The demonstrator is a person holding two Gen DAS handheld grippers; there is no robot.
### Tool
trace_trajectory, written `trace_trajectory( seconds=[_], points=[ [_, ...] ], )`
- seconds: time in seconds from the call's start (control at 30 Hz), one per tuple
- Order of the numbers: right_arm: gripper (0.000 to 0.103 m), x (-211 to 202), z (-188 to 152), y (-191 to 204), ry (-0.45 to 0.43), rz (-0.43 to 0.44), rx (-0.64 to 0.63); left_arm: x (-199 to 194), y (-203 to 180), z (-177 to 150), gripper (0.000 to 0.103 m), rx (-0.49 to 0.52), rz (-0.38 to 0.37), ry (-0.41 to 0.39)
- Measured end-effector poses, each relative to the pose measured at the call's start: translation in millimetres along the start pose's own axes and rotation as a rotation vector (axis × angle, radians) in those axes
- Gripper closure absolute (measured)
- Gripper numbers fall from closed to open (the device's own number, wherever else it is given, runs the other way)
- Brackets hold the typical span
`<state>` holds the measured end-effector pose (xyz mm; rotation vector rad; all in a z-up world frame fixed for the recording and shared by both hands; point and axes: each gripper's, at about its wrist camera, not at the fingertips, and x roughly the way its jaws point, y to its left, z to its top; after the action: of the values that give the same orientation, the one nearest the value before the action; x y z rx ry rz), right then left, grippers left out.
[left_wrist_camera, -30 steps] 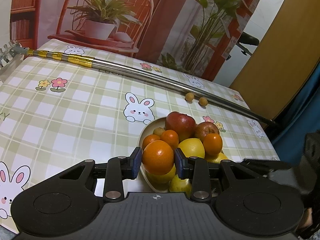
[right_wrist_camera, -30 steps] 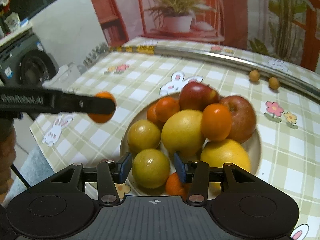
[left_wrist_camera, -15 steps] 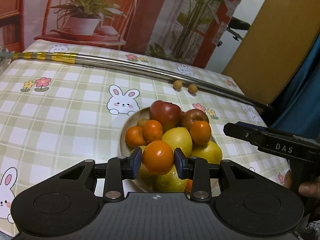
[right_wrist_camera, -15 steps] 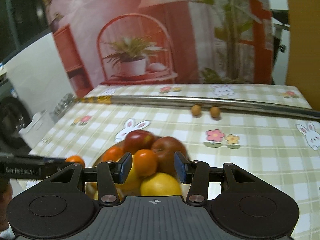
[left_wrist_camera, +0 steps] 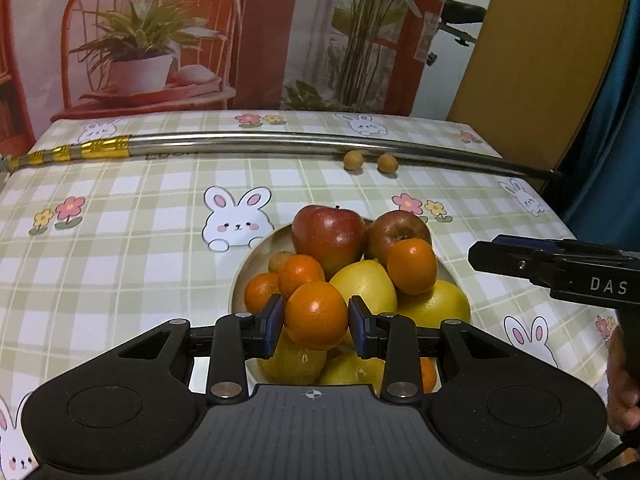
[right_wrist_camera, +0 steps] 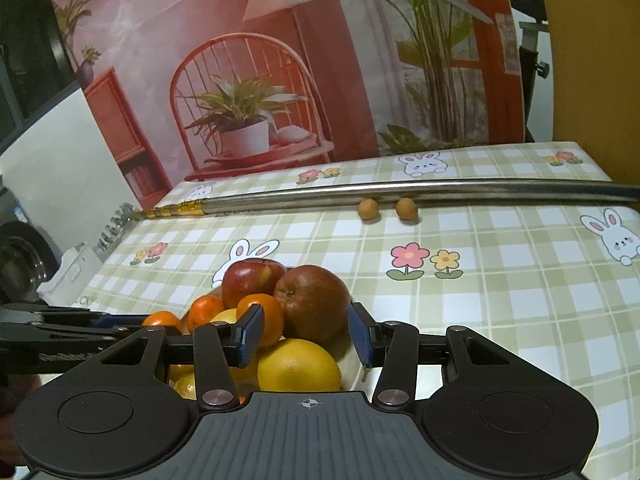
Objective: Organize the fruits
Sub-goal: 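Lower the tangerine onto the plate with left and open it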
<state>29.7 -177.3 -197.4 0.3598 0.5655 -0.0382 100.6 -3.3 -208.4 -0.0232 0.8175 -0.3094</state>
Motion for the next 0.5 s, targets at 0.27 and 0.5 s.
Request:
trace_trajectory(
  seconds=[0.27,0.5],
  points=[
    [0.060,-0.2,-1.0,-3.5,0.000,-0.007,0.012,1.5,-1.3,-1.9,0.066,-0.004,-0.013,0.006],
    [0.060,0.9,-1.8,-3.1,0.006,-0.007,0.008,-6.4,-1.9,-5.0,0.055,-0.021,-0.038,-0.021]
  ],
)
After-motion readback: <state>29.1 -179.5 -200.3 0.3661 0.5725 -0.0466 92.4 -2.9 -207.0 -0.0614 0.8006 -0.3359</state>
